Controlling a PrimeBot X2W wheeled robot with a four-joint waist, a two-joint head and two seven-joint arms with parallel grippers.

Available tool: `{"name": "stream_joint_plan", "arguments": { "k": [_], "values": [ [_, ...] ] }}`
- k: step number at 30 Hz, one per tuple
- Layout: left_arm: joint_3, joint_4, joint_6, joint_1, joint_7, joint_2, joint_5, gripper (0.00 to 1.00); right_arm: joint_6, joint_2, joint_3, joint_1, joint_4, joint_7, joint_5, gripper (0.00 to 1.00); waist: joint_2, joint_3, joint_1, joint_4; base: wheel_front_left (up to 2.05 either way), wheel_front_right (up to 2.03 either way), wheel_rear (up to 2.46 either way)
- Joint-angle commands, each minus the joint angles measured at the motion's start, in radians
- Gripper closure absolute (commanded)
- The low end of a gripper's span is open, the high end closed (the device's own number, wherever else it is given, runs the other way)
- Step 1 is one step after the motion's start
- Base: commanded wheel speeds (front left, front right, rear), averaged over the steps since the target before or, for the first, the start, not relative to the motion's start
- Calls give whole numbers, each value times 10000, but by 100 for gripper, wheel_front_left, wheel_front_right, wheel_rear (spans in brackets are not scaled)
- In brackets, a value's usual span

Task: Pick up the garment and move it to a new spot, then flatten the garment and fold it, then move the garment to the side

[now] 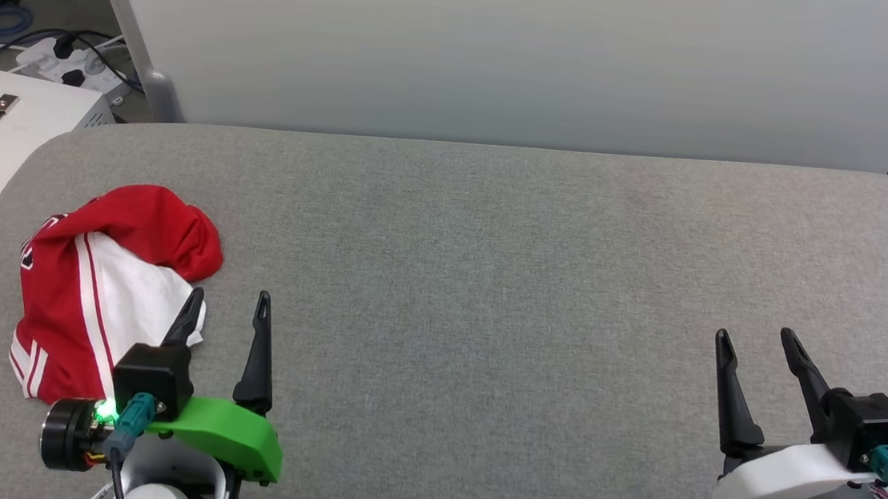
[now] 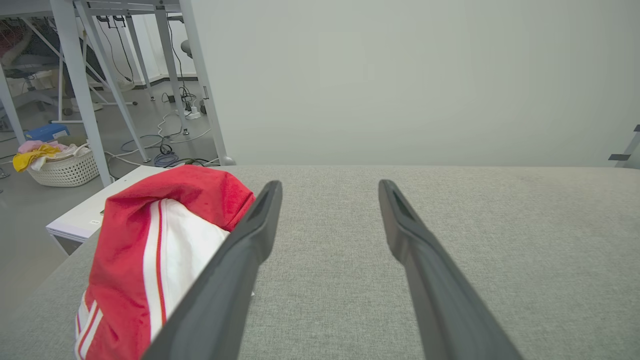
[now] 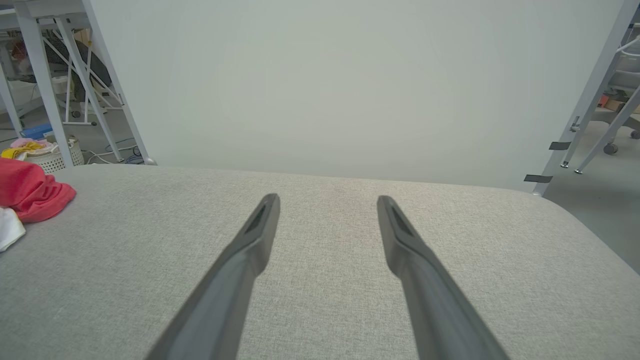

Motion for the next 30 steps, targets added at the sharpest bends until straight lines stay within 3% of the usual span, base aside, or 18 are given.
{"name": "stream_joint_plan", "arguments": {
  "k": [1, 30],
  "values": [
    [-24, 28, -60, 199, -98, -16, -85, 0, -3, 4, -19, 152, -18, -124, 74, 0, 0, -10, 0, -3, 0, 0, 0],
    [-325, 733, -115, 382, -722, -26, -484, 0, -4, 7, -2, 233, 672, -739, 240, 0, 0, -34, 0, -62, 0, 0, 0]
  ]
}}
